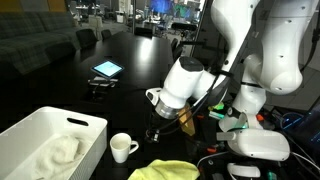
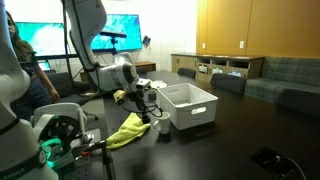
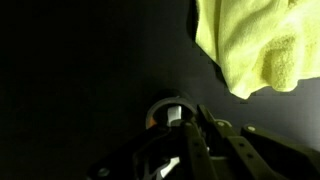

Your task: Place the white towel in the white storage box, put the black masking tape in the white mug, put the yellow towel in the box, place the green marker inside the mug

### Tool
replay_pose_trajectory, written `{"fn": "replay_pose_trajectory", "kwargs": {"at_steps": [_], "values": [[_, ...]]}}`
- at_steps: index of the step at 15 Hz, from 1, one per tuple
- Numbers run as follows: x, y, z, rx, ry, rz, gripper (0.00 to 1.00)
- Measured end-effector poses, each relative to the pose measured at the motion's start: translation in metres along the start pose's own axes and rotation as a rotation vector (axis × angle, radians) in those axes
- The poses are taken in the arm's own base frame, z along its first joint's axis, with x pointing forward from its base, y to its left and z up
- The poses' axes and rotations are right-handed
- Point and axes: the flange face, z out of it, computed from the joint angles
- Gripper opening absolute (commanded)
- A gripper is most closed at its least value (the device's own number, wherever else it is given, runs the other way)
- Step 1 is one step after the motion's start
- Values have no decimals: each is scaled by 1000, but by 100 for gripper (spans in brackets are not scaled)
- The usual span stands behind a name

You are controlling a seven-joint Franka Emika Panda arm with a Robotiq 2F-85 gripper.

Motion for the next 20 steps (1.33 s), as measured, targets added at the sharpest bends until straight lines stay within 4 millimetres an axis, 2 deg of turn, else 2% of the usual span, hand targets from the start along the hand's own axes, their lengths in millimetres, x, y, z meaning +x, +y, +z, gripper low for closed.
{"fn": "replay_pose_trajectory", "kwargs": {"at_steps": [7, 13, 16, 20], "values": [[19, -22, -35, 37, 101, 72, 13], [55, -33, -51, 70, 165, 97, 12], [73, -39, -51, 92, 181, 105, 12], [86, -46, -37, 137, 170, 116, 11]]}}
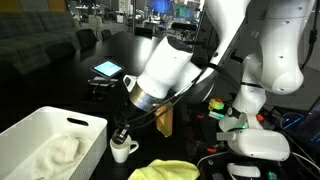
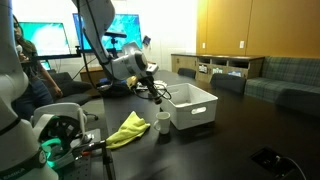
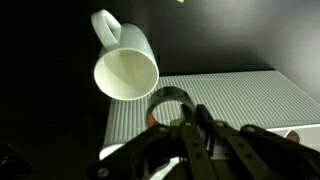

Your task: Place the white towel in the white storage box, put the black masking tape in the white mug, put the yellow towel in the box, place the green marker inside the mug

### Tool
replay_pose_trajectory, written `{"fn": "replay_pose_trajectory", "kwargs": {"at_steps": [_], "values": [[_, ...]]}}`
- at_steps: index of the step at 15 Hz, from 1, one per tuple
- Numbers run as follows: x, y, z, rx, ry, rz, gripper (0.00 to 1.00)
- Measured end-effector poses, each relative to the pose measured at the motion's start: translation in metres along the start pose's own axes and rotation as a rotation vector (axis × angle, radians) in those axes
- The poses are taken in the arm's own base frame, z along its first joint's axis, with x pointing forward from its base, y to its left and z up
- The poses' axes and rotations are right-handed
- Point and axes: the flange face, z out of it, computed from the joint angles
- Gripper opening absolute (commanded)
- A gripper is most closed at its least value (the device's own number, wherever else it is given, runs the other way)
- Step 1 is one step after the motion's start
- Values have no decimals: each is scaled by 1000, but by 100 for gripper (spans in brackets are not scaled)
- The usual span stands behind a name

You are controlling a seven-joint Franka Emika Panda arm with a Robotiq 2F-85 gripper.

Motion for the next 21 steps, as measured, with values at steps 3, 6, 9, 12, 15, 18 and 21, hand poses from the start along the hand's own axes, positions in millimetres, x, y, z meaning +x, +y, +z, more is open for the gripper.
{"fn": "replay_pose_trajectory", "kwargs": {"at_steps": [3, 6, 9, 12, 15, 18, 21], "values": [[-6, 3, 17, 7, -34, 13, 12], [-13, 8, 30, 3, -67, 31, 11], [-15, 15, 39, -4, -87, 48, 12], [-13, 20, 41, -8, -90, 61, 12], [-9, 25, 41, -12, -85, 72, 11], [-4, 30, 41, -14, -79, 84, 11], [1, 36, 43, -17, -76, 99, 11]]}}
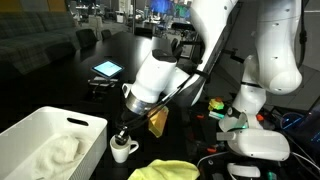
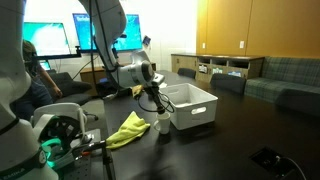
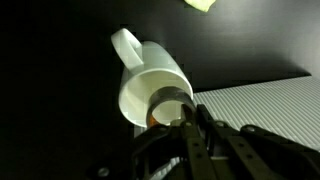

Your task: Place the white towel in the white storage box, put the black masking tape in the white mug, put the yellow towel in the box, place the green marker inside the mug

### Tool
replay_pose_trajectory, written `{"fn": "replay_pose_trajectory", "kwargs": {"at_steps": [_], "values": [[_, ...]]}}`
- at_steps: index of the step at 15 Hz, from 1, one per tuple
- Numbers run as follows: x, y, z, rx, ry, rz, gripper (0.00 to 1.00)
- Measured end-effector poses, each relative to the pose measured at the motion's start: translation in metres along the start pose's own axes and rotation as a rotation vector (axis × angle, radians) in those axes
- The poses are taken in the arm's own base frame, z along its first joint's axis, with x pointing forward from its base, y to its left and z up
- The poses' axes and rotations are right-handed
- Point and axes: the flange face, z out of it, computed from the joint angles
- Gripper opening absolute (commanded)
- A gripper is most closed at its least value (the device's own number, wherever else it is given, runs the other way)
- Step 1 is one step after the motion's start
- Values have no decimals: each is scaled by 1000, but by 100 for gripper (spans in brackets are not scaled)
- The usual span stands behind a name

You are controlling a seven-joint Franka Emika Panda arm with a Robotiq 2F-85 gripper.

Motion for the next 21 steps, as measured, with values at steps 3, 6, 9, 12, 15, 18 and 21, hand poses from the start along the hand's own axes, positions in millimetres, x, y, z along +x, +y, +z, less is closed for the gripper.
{"fn": "replay_pose_trajectory", "kwargs": {"at_steps": [3, 6, 9, 12, 15, 18, 21], "values": [[5, 7, 4, -3, -2, 17, 9], [10, 12, 8, -5, -5, 31, 9], [13, 14, 11, -5, -6, 36, 11], [15, 13, 11, -2, -2, 32, 11], [15, 10, 10, 2, -1, 25, 11], [13, 7, 10, 5, -4, 19, 10], [11, 5, 12, 5, -10, 17, 37]]}}
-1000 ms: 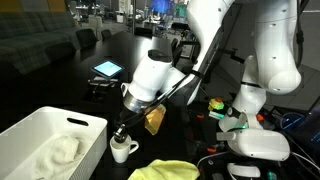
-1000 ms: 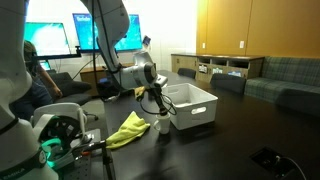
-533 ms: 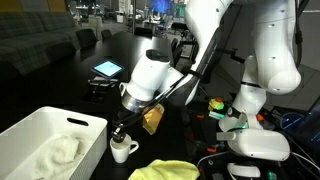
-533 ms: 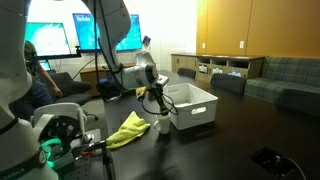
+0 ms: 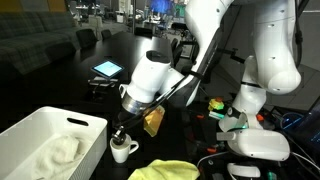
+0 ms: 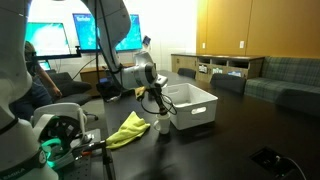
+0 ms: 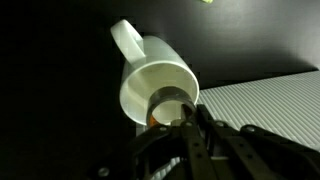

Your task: Place the white towel in the white storage box, put the black masking tape in the white mug, put the yellow towel in the box, place the green marker inside the mug

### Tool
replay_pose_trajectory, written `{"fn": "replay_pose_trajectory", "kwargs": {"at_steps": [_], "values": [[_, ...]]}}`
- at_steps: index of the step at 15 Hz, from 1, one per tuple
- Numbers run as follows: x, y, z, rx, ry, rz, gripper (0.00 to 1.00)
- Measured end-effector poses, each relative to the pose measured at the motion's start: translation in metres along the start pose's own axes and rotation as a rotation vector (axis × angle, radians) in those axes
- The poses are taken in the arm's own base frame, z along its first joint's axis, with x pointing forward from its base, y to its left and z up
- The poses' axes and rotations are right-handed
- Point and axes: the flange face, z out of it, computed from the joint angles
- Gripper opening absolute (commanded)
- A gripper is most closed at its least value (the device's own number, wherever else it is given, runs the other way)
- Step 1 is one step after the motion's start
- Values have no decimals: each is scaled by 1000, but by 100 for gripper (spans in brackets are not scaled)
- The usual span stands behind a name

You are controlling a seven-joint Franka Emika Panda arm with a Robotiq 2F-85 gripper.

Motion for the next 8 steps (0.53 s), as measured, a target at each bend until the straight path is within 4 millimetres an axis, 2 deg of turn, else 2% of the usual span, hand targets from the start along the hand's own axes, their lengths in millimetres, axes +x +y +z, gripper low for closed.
{"fn": "replay_pose_trajectory", "kwargs": {"at_steps": [8], "values": [[-3, 1, 3, -9, -11, -1, 96]]}}
